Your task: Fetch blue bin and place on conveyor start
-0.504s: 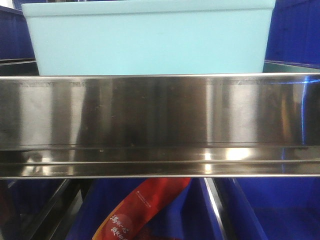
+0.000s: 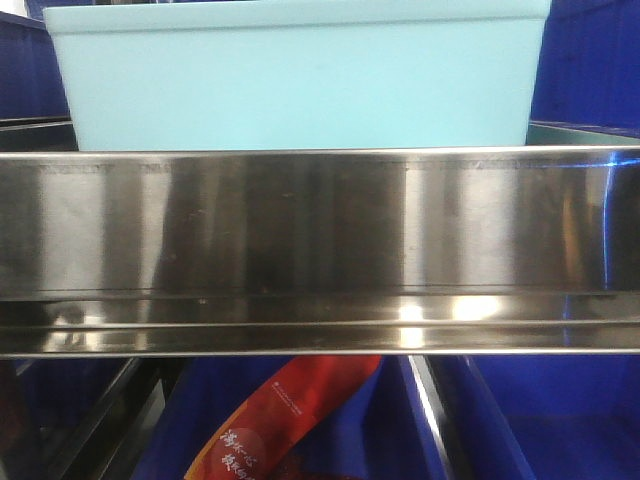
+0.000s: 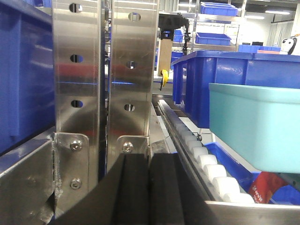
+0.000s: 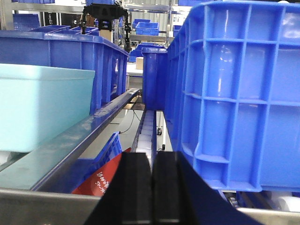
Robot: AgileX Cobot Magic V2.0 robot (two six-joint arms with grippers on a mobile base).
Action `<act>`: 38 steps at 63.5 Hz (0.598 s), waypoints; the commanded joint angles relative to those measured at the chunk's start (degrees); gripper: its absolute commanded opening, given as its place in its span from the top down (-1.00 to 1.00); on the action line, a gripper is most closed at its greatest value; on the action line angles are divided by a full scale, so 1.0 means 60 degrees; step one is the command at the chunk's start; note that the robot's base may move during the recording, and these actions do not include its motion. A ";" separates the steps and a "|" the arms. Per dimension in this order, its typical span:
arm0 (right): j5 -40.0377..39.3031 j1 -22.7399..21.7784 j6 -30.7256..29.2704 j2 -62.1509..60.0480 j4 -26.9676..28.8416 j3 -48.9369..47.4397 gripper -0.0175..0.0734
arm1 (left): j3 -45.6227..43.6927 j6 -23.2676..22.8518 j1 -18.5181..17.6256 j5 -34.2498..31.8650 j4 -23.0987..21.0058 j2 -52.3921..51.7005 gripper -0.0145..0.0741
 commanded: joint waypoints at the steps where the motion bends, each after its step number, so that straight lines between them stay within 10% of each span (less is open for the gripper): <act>1: -0.0152 0.0002 -0.0027 -0.0034 -0.0055 -0.0008 0.97 | -0.0010 0.0015 -0.0038 -0.0168 -0.0061 -0.0038 0.92; 38: -0.0619 0.0002 -0.0027 -0.0034 -0.0055 -0.0008 0.97 | -0.0010 0.0015 -0.0038 -0.0360 -0.0056 -0.0038 0.92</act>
